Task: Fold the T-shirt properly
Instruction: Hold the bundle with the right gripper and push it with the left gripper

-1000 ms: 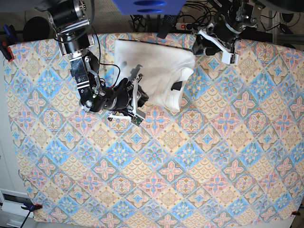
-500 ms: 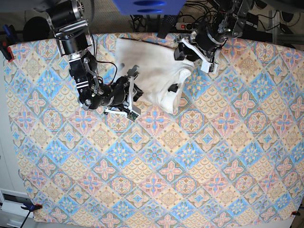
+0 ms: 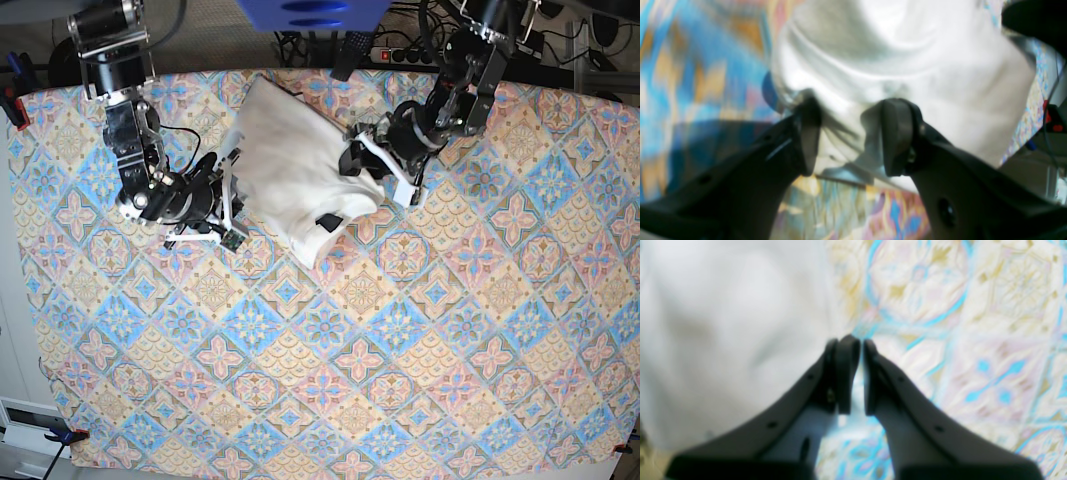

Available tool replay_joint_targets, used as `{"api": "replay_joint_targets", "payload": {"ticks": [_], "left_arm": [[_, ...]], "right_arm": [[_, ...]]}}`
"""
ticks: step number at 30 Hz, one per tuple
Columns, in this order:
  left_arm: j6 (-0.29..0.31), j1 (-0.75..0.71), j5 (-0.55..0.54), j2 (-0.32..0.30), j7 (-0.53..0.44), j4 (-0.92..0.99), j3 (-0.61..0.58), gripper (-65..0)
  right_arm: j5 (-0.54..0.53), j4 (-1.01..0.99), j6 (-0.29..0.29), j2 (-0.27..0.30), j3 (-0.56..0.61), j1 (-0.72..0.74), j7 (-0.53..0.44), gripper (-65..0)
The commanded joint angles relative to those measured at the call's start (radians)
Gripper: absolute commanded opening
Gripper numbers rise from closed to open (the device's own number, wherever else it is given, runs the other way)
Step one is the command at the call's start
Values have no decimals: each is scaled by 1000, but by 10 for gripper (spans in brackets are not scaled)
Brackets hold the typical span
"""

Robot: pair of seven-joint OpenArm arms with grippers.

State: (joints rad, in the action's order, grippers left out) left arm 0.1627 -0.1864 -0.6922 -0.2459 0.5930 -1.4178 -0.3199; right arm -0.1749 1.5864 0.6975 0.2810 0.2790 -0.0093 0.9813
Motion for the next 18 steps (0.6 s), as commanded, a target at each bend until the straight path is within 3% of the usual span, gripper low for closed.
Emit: {"api": "replay_joint_targets", "payload": {"ticks": [1,7,13,18], "left_arm": [[-21,32,15,1,0,19,-12,-352],[-21,224,13,9,-9,173,-123,-352],[-21,400,13,82,-17,364,-141,-352],[-21,517,13,148,-104,527,-141,-352]], "right_arm": [[-12,47,1,10,-36,-5,-17,-595],[-12,191,1,10,-165,-120,-17,-595],[-12,296,1,10,-169,-188,-17,-595],[-12,319,1,5,-163,-258,-17,-595]]}}
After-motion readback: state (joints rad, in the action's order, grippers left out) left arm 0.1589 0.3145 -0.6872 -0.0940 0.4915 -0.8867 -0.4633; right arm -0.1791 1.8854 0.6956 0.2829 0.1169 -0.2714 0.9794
